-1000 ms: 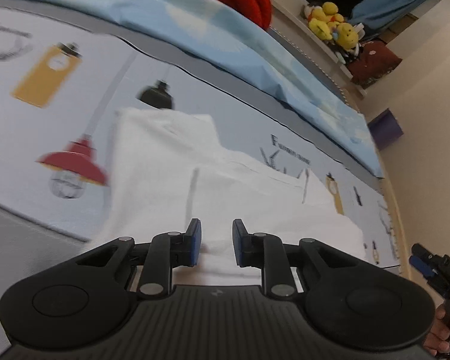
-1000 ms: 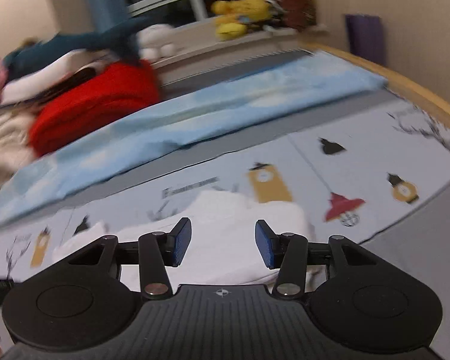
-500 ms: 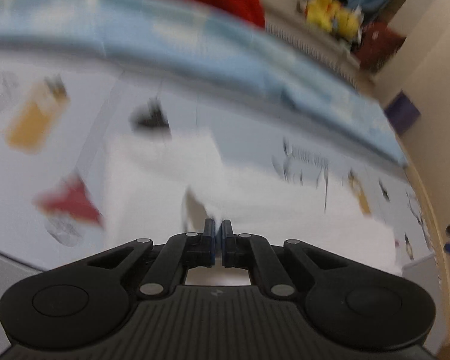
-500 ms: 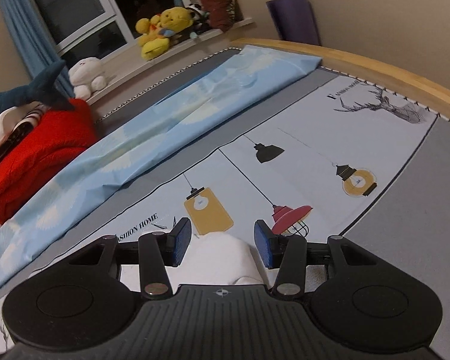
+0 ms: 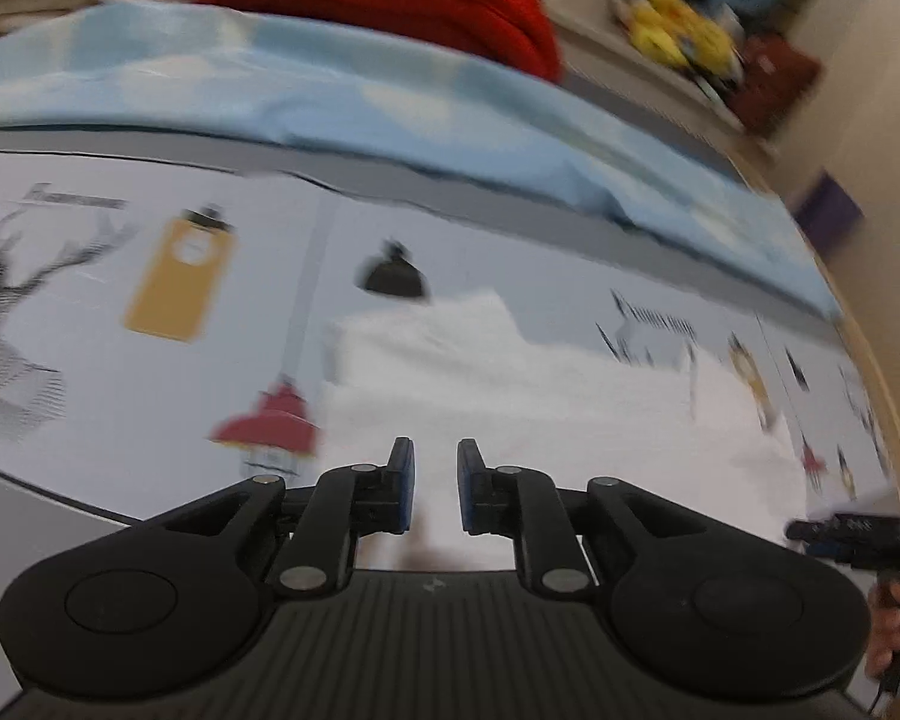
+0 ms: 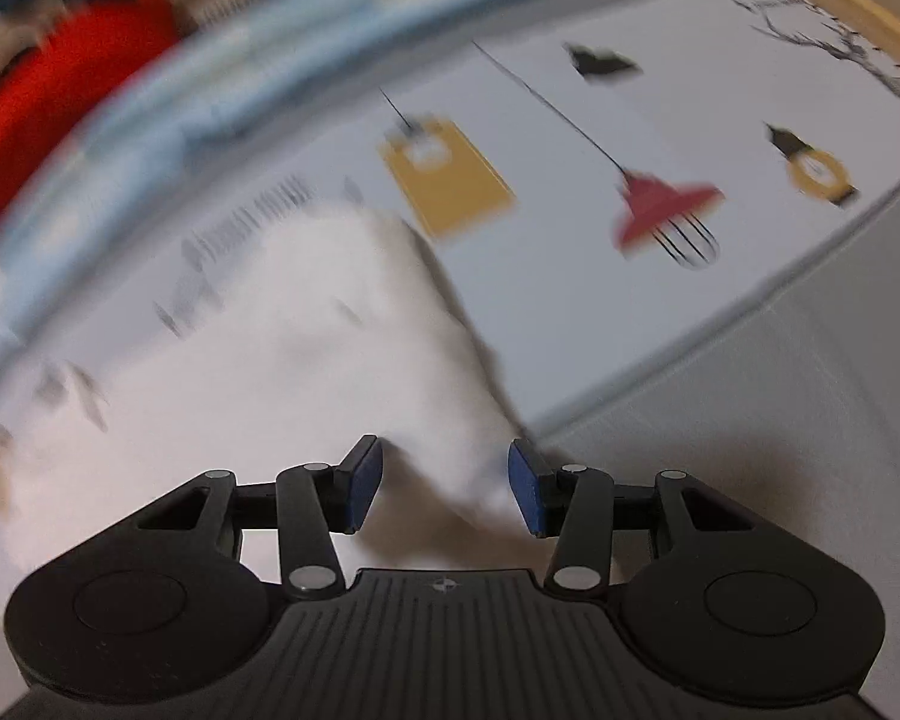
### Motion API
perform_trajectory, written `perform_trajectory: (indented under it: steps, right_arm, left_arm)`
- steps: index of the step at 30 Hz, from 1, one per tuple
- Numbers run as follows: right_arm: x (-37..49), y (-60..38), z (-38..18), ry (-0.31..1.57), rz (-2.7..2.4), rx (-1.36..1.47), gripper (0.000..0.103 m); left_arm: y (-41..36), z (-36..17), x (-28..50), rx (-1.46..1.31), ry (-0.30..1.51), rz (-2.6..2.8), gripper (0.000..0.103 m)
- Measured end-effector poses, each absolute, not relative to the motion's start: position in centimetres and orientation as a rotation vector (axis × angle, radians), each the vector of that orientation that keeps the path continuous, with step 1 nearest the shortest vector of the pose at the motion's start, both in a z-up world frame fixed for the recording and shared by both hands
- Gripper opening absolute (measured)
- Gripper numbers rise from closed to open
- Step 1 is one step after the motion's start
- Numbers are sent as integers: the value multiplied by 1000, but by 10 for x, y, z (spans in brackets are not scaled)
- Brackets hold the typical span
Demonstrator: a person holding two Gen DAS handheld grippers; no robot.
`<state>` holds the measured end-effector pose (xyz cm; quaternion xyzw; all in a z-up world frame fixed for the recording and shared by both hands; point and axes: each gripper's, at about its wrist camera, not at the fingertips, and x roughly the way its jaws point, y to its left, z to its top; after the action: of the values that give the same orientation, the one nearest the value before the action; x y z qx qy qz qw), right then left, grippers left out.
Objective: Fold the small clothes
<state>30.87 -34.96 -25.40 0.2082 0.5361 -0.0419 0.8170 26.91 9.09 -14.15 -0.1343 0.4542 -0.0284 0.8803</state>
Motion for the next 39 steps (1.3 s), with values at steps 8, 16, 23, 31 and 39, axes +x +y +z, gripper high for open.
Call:
perform_trajectory:
  steps: [8, 16, 23, 31, 39]
  right_arm:
    - [290, -378, -227, 1086, -196, 436, 54]
    - [347, -348, -216, 837, 25, 374, 28]
    - [382, -336, -254, 978, 105, 262, 3]
    - [382, -411, -254, 759, -159, 577, 2]
    - [370, -381, -249, 918, 319, 527, 6]
  left_arm:
    - [72, -144, 279, -228, 955, -83, 16]
    - [76, -139, 278, -233, 957, -73, 18]
    - [86, -140, 281, -230, 964, -63, 18]
    - [90, -149, 287, -235, 988, -64, 18]
    - [88, -161, 289, -232, 1025, -95, 18]
